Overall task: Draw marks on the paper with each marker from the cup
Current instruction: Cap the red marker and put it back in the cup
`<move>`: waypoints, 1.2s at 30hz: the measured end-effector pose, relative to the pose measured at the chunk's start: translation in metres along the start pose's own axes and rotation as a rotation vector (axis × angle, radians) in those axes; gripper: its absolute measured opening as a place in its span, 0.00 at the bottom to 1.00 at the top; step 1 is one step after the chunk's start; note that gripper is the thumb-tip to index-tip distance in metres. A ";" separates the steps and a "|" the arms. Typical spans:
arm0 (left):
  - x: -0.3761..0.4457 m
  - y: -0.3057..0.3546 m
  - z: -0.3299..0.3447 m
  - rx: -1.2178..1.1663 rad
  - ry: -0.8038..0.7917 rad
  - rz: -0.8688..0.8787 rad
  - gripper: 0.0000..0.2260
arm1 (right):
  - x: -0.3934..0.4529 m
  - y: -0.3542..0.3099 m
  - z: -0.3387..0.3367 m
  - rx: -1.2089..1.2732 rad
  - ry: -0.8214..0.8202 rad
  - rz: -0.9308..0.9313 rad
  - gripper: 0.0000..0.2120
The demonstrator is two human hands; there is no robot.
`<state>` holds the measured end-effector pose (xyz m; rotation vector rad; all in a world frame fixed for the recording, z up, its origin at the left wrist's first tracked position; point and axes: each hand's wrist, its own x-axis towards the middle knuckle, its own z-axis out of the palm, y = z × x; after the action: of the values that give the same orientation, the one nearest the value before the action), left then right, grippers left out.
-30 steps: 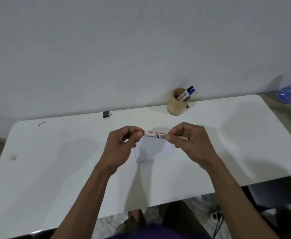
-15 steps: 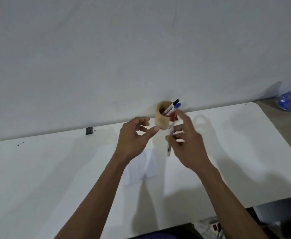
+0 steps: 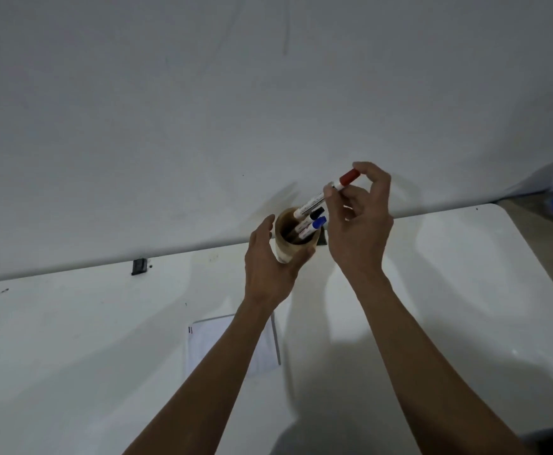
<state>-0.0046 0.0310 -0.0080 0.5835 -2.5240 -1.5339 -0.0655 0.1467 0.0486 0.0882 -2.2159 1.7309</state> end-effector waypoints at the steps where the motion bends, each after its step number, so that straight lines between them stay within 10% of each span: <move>1: 0.001 0.001 0.001 -0.016 0.010 0.015 0.35 | 0.000 0.004 0.003 -0.019 -0.016 0.004 0.17; 16: 0.005 -0.008 0.007 -0.155 0.024 0.043 0.31 | -0.012 0.037 0.023 -0.163 -0.057 0.117 0.05; 36: 0.005 -0.011 0.006 -0.183 0.020 0.059 0.31 | -0.039 0.034 0.009 -0.167 0.016 0.303 0.13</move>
<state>-0.0085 0.0297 -0.0213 0.4911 -2.3306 -1.7048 -0.0388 0.1415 0.0033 -0.3145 -2.4534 1.6711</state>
